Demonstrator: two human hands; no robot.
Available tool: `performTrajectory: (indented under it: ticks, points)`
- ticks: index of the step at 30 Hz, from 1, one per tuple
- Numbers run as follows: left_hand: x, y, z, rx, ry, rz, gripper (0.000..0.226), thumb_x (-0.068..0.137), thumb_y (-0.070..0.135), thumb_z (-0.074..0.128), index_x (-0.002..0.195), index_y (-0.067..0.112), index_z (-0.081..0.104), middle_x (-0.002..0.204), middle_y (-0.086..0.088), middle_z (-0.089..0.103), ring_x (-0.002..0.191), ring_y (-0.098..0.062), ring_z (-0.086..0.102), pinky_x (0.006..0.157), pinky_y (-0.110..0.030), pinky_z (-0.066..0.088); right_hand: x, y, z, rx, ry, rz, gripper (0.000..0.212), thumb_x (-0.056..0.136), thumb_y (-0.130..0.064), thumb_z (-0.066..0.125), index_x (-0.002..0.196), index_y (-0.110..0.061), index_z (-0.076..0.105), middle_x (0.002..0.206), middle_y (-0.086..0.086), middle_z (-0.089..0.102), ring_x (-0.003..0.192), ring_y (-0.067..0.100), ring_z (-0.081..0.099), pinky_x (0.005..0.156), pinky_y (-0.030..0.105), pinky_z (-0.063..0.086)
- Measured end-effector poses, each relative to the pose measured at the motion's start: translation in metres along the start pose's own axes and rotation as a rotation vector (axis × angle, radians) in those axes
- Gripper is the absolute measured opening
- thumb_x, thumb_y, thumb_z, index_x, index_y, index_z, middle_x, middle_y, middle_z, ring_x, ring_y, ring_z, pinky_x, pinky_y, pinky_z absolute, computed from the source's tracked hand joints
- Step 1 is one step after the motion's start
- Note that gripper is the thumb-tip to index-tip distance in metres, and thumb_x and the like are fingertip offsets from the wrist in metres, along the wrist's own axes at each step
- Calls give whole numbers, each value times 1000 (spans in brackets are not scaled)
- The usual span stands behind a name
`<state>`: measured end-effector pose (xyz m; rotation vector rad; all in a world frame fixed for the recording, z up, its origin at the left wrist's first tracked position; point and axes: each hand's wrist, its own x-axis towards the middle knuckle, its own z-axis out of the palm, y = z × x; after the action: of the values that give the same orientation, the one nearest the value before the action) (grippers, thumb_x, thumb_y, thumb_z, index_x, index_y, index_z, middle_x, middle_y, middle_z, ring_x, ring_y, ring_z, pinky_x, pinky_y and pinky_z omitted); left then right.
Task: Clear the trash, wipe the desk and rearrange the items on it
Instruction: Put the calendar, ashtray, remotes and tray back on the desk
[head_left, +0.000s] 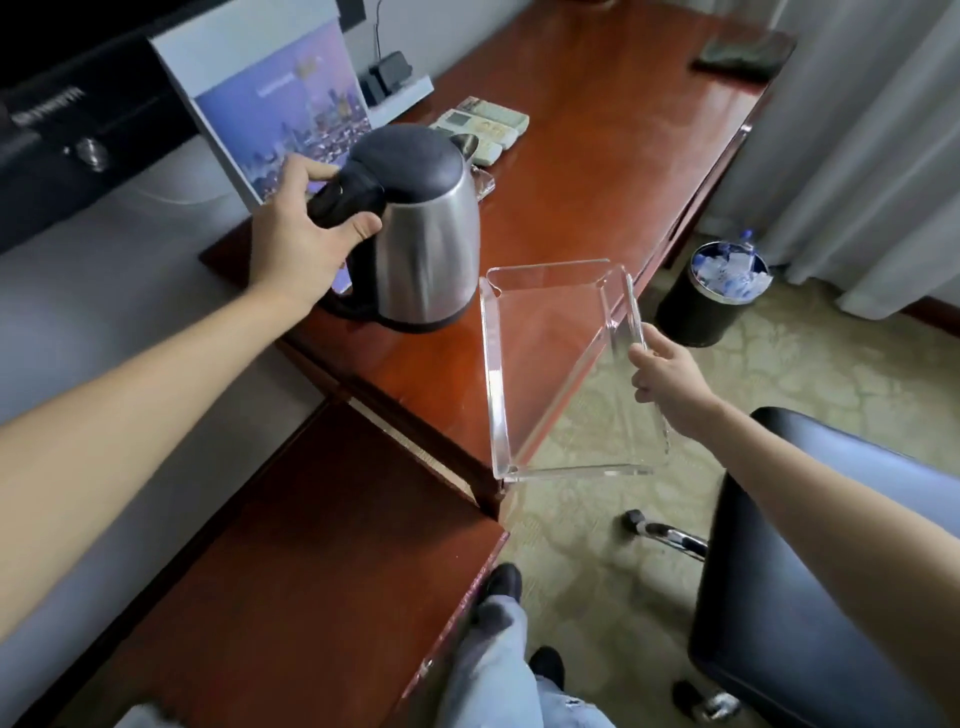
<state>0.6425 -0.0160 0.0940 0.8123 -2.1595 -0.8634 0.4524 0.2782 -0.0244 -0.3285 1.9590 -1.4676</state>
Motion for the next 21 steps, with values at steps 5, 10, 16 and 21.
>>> performTrajectory:
  ticks: [5,10,16,21]
  points:
    - [45,-5,30,43,-30,27,48,72,35,73,110,13,53,97,1,60,89,-23,62,77,-37,52,52,3,11,44,-3,96,26,95,-11,39,116,-23,49,75,-3,44,44,4,34,43,19,33]
    - [92,-6,58,4,-73,11,48,68,43,72,107,25,51,96,7,63,87,-26,65,72,-47,55,73,1,38,55,-252,376,34,97,-12,39,129,-12,27,106,13,54,83,25,61,65,33,55]
    - [129,12,112,-12,-129,75,44,72,25,78,108,12,55,95,8,61,84,-18,63,70,-24,48,127,-40,20,-341,-308,339,42,95,-35,44,128,-8,45,115,9,55,96,24,58,80,38,51]
    - [151,27,165,-32,-186,56,47,69,32,77,105,12,55,94,0,66,88,-19,63,73,-29,47,203,-86,-20,-184,-100,-39,58,90,-37,54,142,-23,31,121,-1,51,104,16,55,90,37,49]
